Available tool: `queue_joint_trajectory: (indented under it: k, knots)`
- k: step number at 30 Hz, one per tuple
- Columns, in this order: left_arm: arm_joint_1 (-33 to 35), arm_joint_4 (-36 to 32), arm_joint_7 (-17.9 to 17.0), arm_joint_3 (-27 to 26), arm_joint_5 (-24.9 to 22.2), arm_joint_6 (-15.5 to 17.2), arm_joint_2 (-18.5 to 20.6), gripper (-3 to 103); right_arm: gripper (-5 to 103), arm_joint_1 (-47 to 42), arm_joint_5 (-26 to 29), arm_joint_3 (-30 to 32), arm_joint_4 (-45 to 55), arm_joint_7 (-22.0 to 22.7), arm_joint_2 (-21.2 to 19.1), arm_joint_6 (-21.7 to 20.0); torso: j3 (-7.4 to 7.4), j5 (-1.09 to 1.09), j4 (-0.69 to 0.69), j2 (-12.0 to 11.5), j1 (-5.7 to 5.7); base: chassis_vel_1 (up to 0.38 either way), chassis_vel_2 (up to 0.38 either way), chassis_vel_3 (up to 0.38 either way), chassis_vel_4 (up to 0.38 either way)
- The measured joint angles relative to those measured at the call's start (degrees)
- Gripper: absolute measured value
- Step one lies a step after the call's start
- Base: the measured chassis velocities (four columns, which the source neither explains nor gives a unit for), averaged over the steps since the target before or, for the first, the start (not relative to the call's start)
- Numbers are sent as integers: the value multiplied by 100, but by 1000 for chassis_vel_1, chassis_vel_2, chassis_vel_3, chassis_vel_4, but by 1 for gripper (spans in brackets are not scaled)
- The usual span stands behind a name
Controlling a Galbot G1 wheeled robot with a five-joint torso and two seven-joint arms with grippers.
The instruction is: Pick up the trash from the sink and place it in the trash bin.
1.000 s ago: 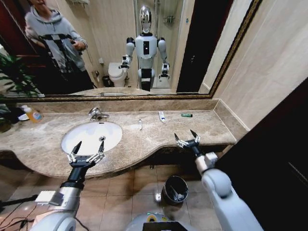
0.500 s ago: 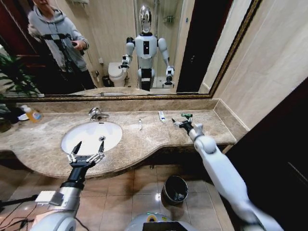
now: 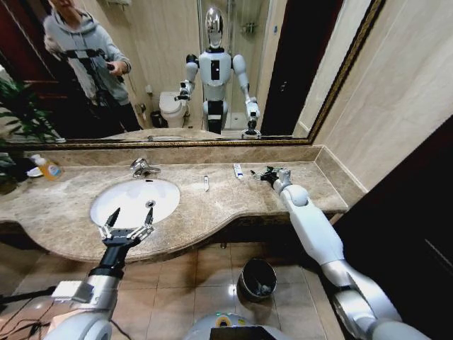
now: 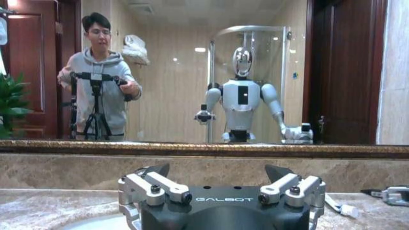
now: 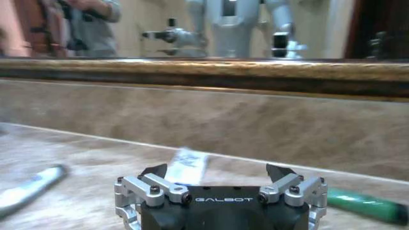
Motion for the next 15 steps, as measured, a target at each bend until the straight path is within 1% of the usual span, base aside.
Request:
queue_joint_trajectory:
  k: [6, 8, 12, 15]
  knots:
    - [0, 0, 0, 0, 0, 0, 0, 100, 100, -173, -44, -305, 130, 123, 293, 10, 0, -1, 1, 1, 0, 0, 0, 0, 0]
    - [0, 0, 0, 0, 0, 0, 0, 100, 100, -172, -69, -343, 110, 140, 327, 24, 0, -1, 1, 1, 0, 0, 0, 0, 0]
    - [0, 0, 0, 0, 0, 0, 0, 100, 100, -9, -282, -485, -200, 244, 582, 127, 0, -1, 1, 1, 0, 0, 0, 0, 0]
    - [0, 0, 0, 0, 0, 0, 0, 100, 100, 83, -340, -513, -364, 282, 669, 157, 0, -1, 1, 1, 1, 0, 0, 0, 0]
